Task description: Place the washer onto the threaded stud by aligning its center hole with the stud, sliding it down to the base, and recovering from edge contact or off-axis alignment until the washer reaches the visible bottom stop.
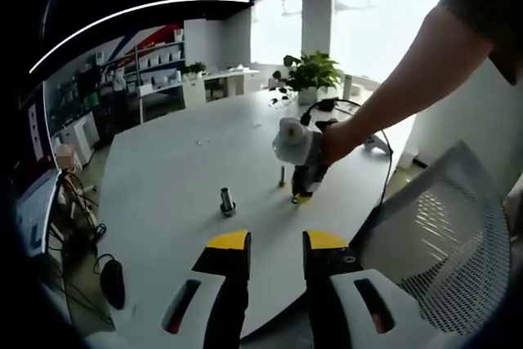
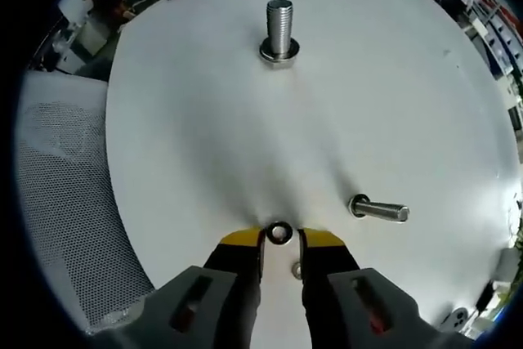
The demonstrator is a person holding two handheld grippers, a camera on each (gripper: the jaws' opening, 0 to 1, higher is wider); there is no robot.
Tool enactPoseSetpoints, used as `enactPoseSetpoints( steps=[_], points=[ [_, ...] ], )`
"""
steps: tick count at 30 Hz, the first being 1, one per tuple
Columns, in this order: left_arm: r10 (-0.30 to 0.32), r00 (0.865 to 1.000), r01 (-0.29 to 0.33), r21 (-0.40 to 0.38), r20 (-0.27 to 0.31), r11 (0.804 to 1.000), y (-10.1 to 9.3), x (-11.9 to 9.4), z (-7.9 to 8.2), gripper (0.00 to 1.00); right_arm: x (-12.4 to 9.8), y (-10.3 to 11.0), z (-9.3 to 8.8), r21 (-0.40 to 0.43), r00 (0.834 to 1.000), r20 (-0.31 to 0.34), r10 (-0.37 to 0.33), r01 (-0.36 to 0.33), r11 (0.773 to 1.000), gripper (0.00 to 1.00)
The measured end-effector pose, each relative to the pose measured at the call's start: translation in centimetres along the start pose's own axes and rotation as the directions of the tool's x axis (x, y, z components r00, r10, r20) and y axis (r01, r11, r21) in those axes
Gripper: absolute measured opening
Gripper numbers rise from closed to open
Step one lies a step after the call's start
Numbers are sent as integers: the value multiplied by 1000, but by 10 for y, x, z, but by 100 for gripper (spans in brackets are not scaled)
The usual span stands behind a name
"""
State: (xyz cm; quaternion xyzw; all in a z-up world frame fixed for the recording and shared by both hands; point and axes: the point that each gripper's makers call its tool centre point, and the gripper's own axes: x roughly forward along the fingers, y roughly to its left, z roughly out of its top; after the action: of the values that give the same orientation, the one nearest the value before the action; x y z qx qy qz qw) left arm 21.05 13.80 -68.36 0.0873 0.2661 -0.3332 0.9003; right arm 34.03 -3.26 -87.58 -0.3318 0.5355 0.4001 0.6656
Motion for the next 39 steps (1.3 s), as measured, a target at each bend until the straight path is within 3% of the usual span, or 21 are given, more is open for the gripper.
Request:
enactPoseSetpoints(
  steps=[8, 21, 23, 27, 34, 39],
  points=[
    [5, 1000, -5, -1, -4, 1000, 1, 0, -1, 23, 1, 3, 1, -59, 998, -60, -5, 2, 998, 16],
    [9, 1000, -9, 7, -6, 1000, 0, 0, -1, 23, 4, 3, 0, -6, 980, -196, -47, 47, 999, 14],
    [10, 1000, -10, 7, -6, 1000, 1, 0, -1, 23, 3, 1, 0, 50, 981, -188, -36, 46, 998, 14],
    [11, 1000, -11, 8, -7, 1000, 1, 0, -2, 23, 1, 4, -2, 30, 984, -171, -47, 52, 998, 14],
    [10, 1000, -10, 10, -2, 1000, 1, -1, -1, 23, 0, 2, -2, 137, 999, -8, -50, 51, 989, 14],
    [-1, 1000, 1, 16, -7, 1000, -2, 0, -1, 23, -2, 1, -5, 167, 999, 31, -43, 38, 985, 13]
  ],
)
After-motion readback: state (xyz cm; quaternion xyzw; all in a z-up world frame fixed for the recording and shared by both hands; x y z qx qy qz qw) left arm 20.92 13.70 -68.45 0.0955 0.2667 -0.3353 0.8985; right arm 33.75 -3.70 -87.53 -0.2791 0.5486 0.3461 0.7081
